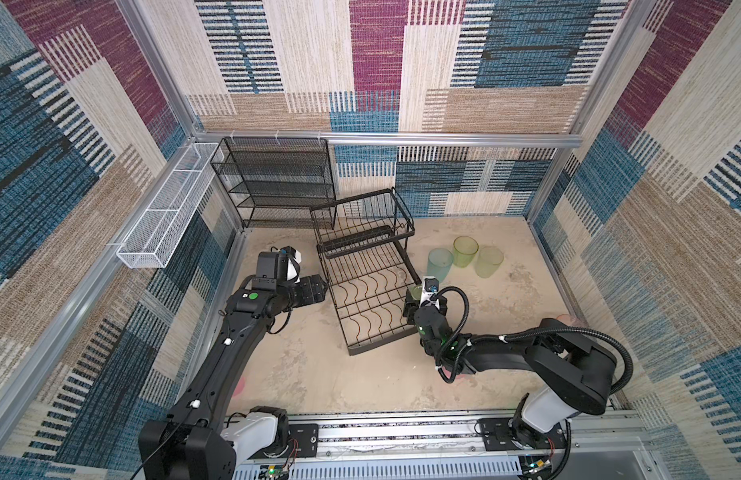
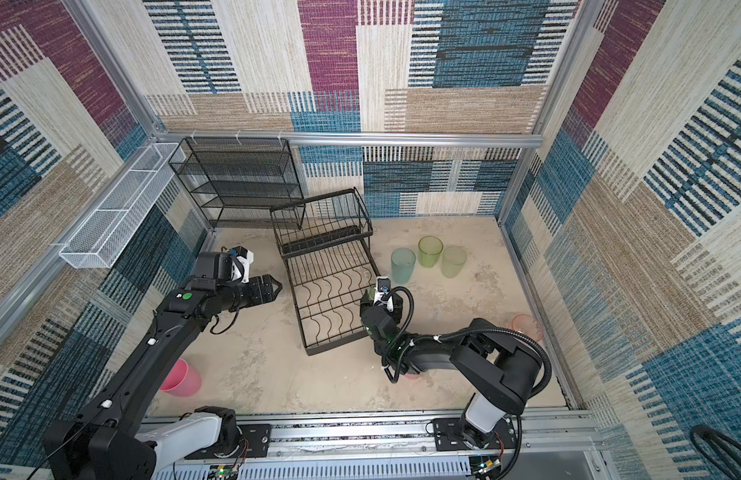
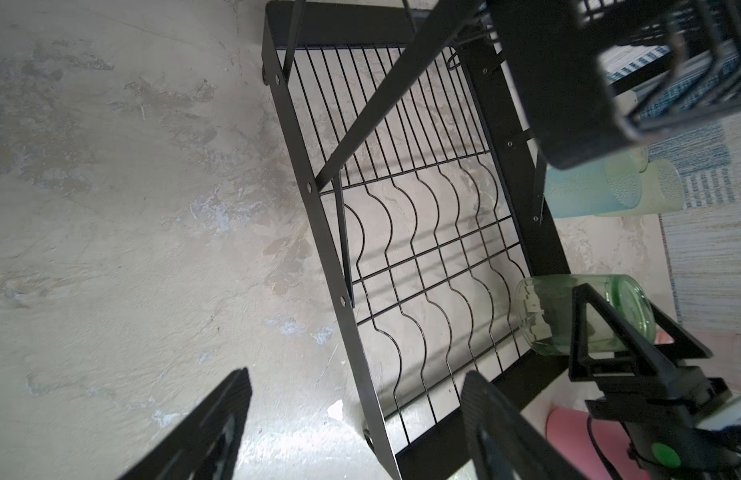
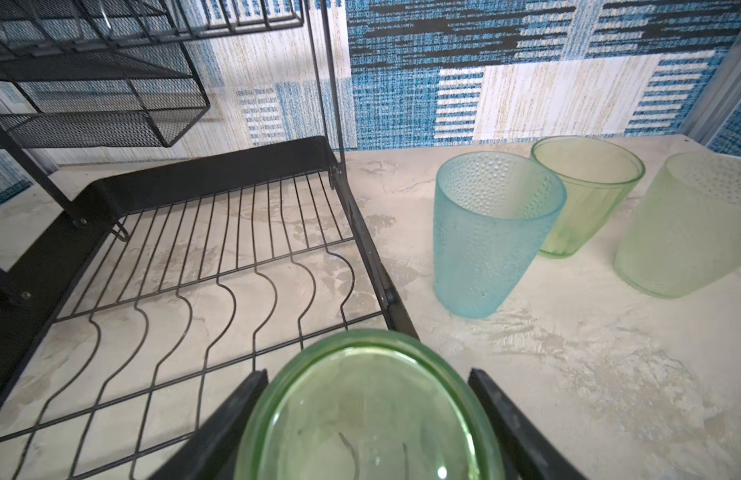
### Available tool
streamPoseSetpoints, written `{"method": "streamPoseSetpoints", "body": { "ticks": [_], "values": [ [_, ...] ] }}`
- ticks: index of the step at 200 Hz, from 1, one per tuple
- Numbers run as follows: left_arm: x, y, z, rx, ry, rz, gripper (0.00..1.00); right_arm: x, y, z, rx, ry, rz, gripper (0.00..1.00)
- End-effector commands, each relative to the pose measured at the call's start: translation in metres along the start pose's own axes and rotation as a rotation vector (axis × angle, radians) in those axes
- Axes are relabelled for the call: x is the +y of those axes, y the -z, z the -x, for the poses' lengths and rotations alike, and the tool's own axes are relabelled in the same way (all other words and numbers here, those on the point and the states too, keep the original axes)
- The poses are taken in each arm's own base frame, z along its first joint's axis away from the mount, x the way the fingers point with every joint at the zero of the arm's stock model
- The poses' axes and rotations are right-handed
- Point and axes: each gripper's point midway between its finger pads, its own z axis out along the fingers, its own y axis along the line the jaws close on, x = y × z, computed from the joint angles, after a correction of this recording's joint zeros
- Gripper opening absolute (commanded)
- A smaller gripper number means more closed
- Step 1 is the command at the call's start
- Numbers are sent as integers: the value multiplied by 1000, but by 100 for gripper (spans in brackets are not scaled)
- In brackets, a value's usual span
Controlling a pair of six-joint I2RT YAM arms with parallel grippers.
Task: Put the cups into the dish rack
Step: 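Lower the green cup with the right gripper toward the rack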
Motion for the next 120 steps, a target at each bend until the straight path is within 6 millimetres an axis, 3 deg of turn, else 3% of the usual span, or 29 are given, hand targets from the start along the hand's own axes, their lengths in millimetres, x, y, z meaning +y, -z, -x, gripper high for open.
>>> {"method": "streamPoseSetpoints", "body": {
  "ticks": [1,51,120],
  "values": [
    [-4,2,6,-27,-15,-33,83,-3,-2,7,-43,-51,-43,70],
    [-1,5,8,-46,1,-36,83,-4,-5,-3,-45,-43,-95,72],
    [2,6,11,-59,19,-41,83,-2,-6,-16,-10,-41,-129,83]
  ]
}}
